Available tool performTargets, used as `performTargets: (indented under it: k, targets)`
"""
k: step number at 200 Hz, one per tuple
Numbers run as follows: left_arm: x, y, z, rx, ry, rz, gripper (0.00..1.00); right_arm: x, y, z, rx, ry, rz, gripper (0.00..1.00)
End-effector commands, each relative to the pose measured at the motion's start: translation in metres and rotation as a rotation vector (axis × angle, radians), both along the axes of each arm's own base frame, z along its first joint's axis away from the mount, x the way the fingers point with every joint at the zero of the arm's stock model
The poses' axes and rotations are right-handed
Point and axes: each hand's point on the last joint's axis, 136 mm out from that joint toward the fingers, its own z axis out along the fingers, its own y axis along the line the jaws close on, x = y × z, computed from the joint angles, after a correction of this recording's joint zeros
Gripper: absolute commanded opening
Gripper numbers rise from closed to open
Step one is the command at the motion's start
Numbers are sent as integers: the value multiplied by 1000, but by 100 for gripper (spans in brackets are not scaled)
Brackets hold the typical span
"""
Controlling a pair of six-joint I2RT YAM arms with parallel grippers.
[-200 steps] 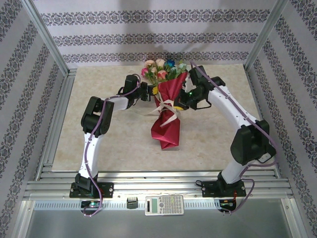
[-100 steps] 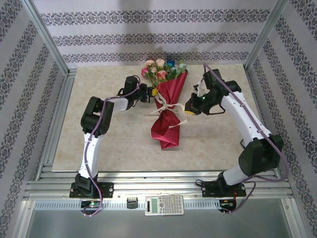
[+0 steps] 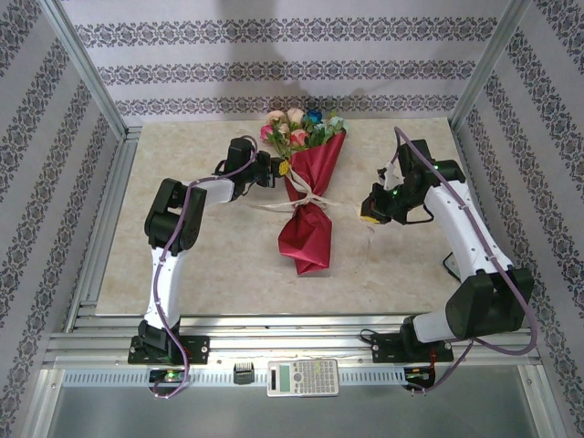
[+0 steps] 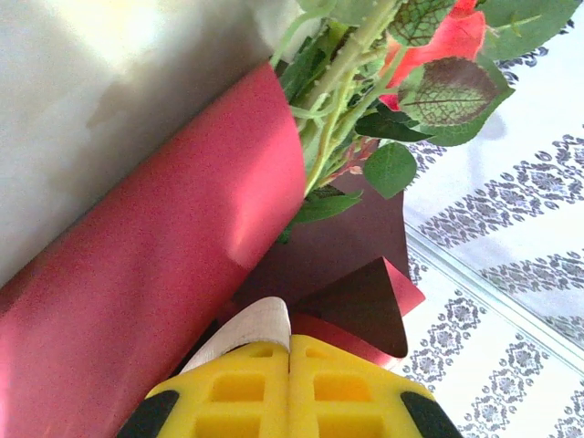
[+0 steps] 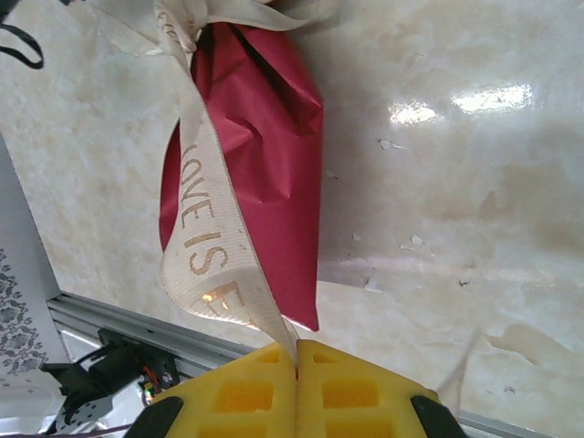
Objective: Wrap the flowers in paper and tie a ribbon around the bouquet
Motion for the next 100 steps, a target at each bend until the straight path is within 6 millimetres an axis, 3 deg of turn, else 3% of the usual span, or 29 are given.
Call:
performTargets:
  k: [1,21,52,72,87,100]
  targets:
    - [-11,4,15,55,-8,-1,0,0,-2,-19,-23,38,26,0]
    - [-29,15,9,113,51,17,5,9,0,-34,-45,45,26,0]
    - [-64,38,4,257,146,15,30,16,9,-47,-44,58,43,0]
    - [-85,54,7,349,195,7,41,18,12,-49,-42,59,50,0]
    - [-99,65,19,420,214,13,46,18,13,-49,-44,57,53,0]
    - [-106,58,37,448,192,-9,48,18,12,-49,-46,54,55,0]
